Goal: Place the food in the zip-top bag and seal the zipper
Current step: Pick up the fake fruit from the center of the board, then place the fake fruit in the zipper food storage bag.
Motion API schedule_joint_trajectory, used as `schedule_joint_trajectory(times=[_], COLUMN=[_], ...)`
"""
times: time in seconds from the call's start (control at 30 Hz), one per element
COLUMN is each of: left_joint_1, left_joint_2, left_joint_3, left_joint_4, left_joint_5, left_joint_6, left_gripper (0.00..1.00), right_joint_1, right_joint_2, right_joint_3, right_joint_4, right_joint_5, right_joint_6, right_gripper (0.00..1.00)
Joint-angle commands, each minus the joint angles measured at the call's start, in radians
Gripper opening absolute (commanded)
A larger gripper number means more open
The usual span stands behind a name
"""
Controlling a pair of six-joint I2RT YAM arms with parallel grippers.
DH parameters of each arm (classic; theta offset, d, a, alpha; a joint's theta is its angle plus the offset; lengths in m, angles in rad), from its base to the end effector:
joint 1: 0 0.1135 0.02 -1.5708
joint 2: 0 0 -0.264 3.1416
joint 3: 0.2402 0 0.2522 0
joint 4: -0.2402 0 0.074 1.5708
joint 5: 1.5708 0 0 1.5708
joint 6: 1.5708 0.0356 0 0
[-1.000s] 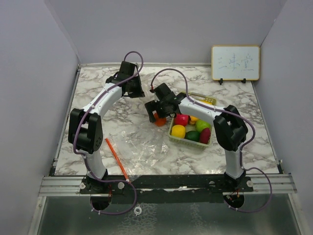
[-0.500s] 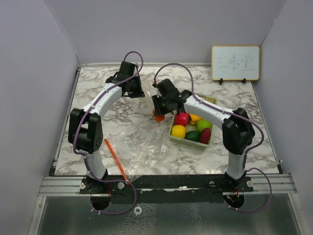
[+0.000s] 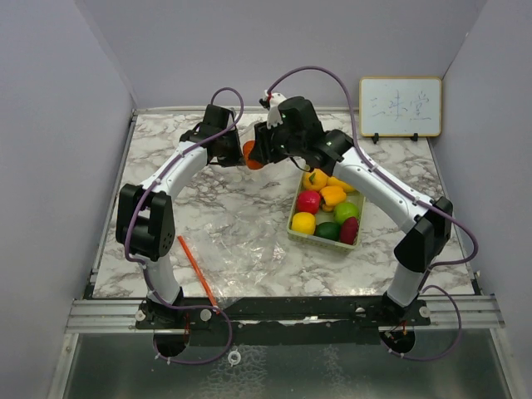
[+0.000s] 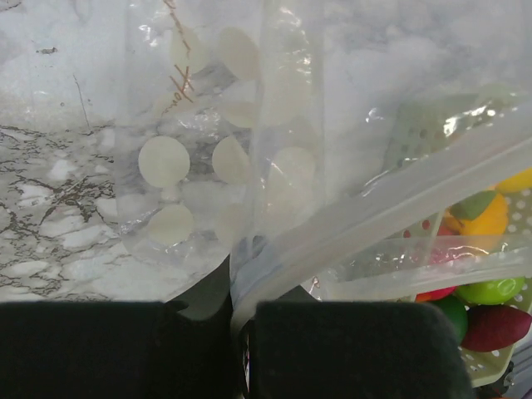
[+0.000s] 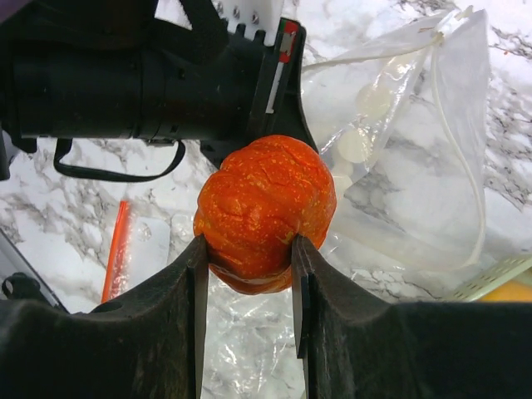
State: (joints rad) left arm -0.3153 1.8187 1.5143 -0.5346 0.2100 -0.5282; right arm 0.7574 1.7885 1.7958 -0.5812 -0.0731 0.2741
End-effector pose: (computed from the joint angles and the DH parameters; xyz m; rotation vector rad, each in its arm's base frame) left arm 0.3867 -0.1339 0.2723 -0.1642 2.4808 -0.6285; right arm 0.2987 0.2860 0.3736 -0.5743 2.1456 0.6668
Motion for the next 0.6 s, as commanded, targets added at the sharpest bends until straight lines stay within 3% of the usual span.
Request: schedule_joint_trajectory(times=[0.0,0.37,0.43,0.57], left_joint_1=[0.003,0.003,0.004,0.006], left_joint_2=[-0.004,-0.05,-0.065,-0.074], left_joint_3=[-0.002,0.033,0.037,0.034], left_joint_4=[0.015,-0.025,-0.035,-0.041], left_joint_5=[0.02,0.088,0.084,0.076], left_joint_6=[0.01,-0.004,-0.001,0.006], left_gripper=[0.0,0.0,0.0,0.0], right_joint_1=[-0.003,-0.01,-0.024,-0.024], right_joint_2=[-0.049,0.021,0.051,0.035], right_joint_3=[0.003,-0.083,-0.054,-0.045], right_joint_4=[-0.065,0.184,0.157,0.143], right_joint_5=[-0.054,0.325,0.35,0.337], right_joint_6=[-0.02,-0.054,-0.065,-0.093], right_gripper=[0.24,0.28,0.39,0.81])
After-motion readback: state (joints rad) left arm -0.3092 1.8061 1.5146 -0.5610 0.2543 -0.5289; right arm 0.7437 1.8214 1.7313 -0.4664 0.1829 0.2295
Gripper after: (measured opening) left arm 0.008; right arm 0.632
